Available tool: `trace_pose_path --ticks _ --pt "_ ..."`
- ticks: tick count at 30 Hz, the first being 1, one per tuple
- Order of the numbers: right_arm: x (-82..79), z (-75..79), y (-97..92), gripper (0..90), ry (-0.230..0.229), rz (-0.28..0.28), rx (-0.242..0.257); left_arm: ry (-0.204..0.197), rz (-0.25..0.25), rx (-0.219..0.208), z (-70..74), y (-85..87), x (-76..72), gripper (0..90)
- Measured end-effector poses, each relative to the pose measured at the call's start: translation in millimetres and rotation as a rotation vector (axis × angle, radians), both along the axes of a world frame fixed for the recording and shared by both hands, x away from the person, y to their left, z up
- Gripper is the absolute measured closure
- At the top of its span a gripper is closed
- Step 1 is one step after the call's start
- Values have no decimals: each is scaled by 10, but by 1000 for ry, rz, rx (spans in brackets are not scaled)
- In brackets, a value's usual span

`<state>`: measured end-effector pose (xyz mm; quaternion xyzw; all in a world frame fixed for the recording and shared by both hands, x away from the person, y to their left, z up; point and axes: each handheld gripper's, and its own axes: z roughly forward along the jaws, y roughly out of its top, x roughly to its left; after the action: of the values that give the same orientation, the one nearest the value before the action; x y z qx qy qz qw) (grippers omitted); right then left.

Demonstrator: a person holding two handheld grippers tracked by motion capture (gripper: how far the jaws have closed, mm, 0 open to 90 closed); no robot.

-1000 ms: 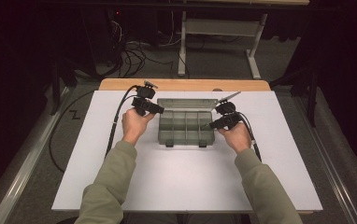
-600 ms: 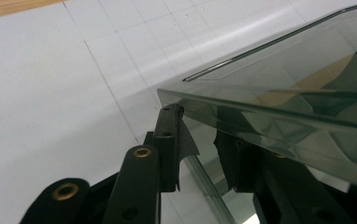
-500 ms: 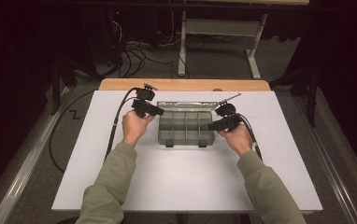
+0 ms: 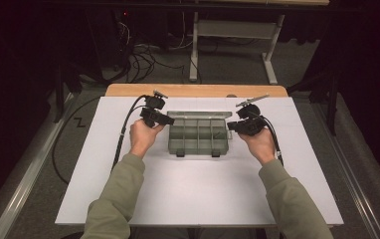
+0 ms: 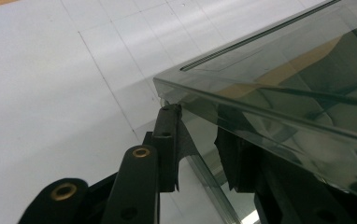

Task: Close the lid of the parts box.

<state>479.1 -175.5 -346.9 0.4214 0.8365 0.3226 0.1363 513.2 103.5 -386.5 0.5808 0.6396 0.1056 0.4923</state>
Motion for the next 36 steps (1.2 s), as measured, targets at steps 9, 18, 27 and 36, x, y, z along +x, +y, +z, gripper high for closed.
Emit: trace_pose_path --ticks 9,18,27,36 --pt "-25 94 -27 900 -22 -10 10 20 -8 6 -19 24 -46 690" --pt "-41 99 10 900 -20 4 2 28 -20 10 12 83 -111 674" --pt "-78 92 39 889 -17 25 -1 6 -62 17 41 103 -246 763" --pt "-124 60 31 878 -16 38 -1 -33 -54 -26 102 161 -355 779"
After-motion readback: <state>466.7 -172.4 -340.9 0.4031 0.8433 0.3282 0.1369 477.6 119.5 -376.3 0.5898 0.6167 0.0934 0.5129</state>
